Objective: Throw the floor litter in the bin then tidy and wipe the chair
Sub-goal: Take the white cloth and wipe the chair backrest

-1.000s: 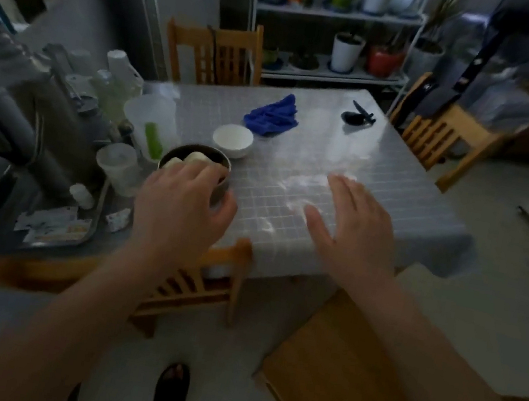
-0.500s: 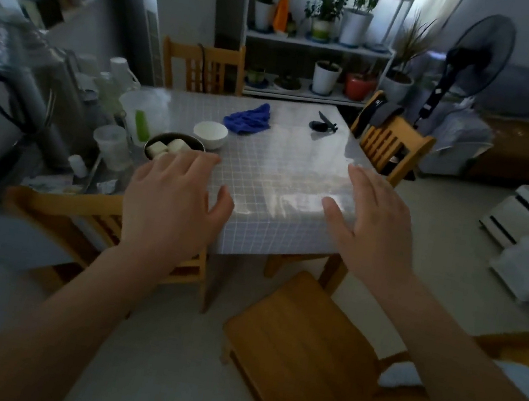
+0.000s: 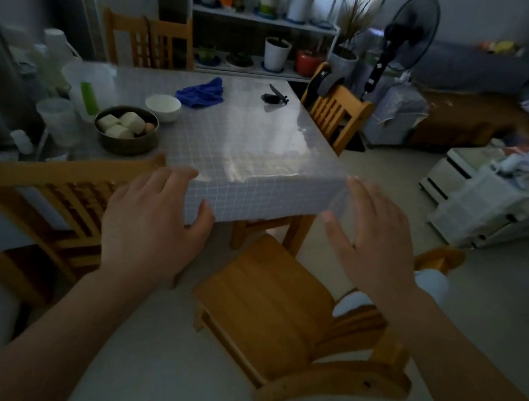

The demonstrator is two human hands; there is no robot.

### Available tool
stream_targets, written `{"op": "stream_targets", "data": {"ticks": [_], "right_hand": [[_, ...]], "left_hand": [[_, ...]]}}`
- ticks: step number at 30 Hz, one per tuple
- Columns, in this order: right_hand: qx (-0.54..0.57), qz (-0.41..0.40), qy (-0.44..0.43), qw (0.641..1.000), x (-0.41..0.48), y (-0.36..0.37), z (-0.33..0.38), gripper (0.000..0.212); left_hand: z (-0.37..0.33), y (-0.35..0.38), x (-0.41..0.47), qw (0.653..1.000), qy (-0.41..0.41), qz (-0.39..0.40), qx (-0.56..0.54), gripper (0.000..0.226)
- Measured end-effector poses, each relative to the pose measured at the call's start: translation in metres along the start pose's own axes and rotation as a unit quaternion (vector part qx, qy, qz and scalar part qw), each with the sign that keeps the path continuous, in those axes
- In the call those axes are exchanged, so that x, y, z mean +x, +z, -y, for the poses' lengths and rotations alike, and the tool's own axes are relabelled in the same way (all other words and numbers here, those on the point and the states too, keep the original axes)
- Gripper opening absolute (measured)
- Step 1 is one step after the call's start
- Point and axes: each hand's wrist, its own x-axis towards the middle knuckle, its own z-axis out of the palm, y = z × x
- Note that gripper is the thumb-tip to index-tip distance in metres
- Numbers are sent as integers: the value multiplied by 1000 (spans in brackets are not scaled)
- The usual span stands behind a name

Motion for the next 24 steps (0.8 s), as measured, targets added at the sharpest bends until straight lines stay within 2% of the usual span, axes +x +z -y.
{"op": "stream_targets", "data": {"ticks": [7,16,24], "right_hand": [[-23,35,-6,999,-16,-11,-90,66],[7,120,-104,987,4,8,-246,64],[10,219,-182,958,32,45,-315,67]], "left_hand": [[-90,50,0,999,27,21,5,42],[-234,162,10,995,-2,98,26,46],[-280,214,12,986,-89,140,12,44]]}}
